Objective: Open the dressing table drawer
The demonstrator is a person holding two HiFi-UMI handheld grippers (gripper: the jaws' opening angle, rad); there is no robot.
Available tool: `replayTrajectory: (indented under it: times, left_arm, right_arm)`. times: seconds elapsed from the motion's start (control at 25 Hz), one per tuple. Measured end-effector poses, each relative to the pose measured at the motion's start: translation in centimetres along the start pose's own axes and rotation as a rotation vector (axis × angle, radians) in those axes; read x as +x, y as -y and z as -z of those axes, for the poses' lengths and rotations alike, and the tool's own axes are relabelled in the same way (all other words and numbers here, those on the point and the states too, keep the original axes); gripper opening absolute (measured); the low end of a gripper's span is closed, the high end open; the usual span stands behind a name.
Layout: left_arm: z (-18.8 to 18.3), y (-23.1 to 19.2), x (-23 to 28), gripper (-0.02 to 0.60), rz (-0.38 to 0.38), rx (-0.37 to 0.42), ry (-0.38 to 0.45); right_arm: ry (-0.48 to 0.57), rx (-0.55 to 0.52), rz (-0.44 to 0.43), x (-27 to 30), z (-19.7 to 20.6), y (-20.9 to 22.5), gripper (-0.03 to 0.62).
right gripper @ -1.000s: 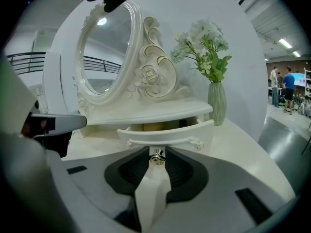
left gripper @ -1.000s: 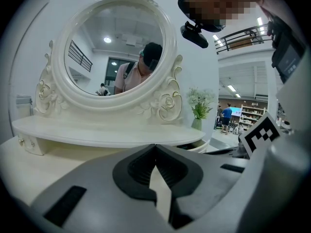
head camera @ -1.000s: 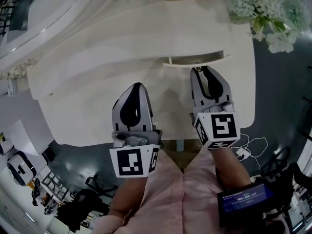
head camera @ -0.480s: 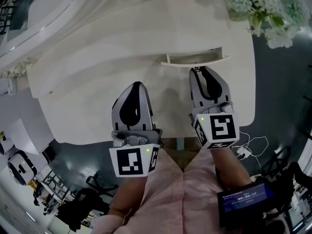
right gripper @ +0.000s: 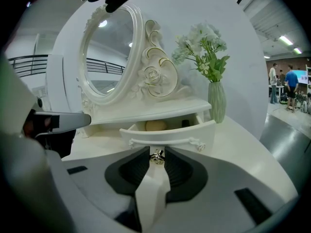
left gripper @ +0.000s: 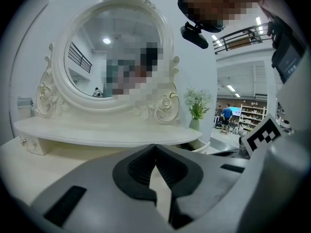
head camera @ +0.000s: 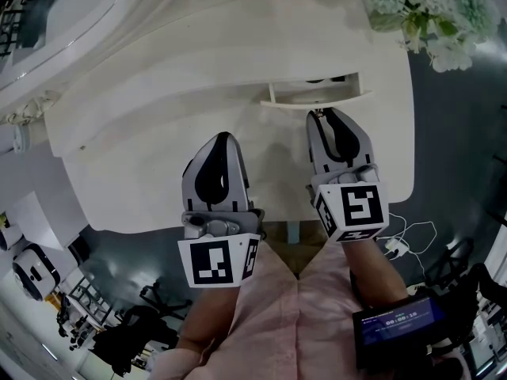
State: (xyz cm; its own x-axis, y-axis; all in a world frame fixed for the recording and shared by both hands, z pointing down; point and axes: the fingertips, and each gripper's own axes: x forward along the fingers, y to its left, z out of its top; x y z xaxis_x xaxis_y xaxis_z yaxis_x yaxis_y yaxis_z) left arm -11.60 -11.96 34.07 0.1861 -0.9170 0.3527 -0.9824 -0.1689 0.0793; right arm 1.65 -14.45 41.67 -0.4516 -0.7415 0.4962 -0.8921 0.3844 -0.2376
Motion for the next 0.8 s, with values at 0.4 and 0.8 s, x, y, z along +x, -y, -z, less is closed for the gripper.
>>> replayTrajectory:
  times: [0.4, 0.8]
  left_arm:
    - [0.08, 0.28, -0.17, 0.021, 0.002, 0.003, -0.001]
    - [0.23, 0.58, -0.30, 0.021, 0.004, 0.006, -0.001]
  right_arm:
    - [0.001, 0.005, -0.001, -0.36, 0.32, 0.01, 0.106]
    - [0.002, 0.009, -0.002, -0.62, 0.61, 0.08, 0.106]
